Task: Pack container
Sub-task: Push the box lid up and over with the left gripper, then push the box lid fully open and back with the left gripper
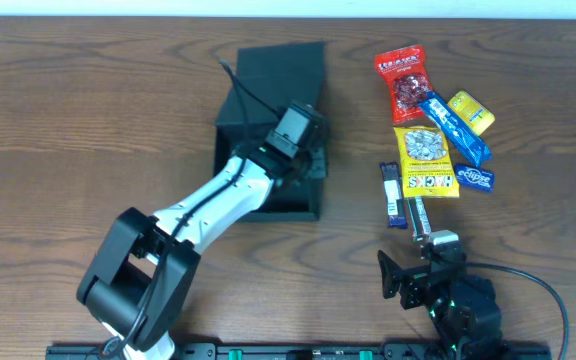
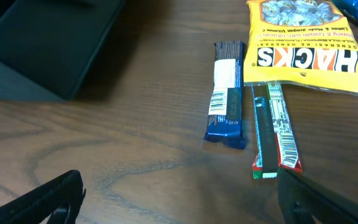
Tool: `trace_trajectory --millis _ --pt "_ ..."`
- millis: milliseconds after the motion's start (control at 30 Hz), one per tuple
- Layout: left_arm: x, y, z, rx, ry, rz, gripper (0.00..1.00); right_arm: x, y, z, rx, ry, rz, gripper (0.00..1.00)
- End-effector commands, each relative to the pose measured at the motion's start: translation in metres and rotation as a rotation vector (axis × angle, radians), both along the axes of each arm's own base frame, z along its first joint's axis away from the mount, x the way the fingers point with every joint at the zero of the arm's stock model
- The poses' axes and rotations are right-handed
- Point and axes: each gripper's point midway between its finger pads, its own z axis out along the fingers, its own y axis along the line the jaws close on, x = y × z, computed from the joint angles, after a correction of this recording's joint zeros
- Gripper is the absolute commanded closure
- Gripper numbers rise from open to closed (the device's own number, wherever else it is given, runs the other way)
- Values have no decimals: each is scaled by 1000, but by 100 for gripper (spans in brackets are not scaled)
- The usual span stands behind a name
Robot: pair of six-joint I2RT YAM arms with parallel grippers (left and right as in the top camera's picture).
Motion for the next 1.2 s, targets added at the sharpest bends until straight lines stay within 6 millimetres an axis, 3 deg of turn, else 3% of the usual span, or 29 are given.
trace_trajectory --millis 0,100,133,167,200,233,300,400,600,733,867,1000,1100,1167 --pt "9 -8 9 -50 -5 44 94 0 -1 -1 8 2 -7 1" --pt "8 -9 9 -58 2 43 94 0 -1 -1 8 2 -7 1" --pt "8 -10 9 -58 2 42 81 0 -1 -1 8 2 -7 1" --pt "8 -10 9 -59 1 41 53 0 -1 -1 8 2 -7 1" --pt "7 -11 9 -62 2 38 18 0 -1 -1 8 1 -8 1" --pt "6 -13 11 -71 5 22 8 0 -1 -1 8 1 -8 1" --pt "4 -19 16 -87 1 -25 3 0 -1 -1 8 1 -8 1" --pt "3 -28 30 -104 -25 -97 4 0 -1 -1 8 2 -7 1" --pt "7 -21 87 -24 -148 -192 4 0 -1 -1 8 1 -8 1" --pt "12 25 132 196 -284 -143 5 0 -1 -1 7 1 -7 1" --pt "12 99 157 493 -361 -35 5 0 -1 -1 8 1 -8 1" --pt "2 148 140 657 -255 -86 6 0 -1 -1 8 1 -8 1" --pt "-1 166 114 663 -150 -85 43 0 -1 -1 8 1 -8 1" --pt "-2 188 79 695 -64 -61 50 0 -1 -1 8 1 -8 1"
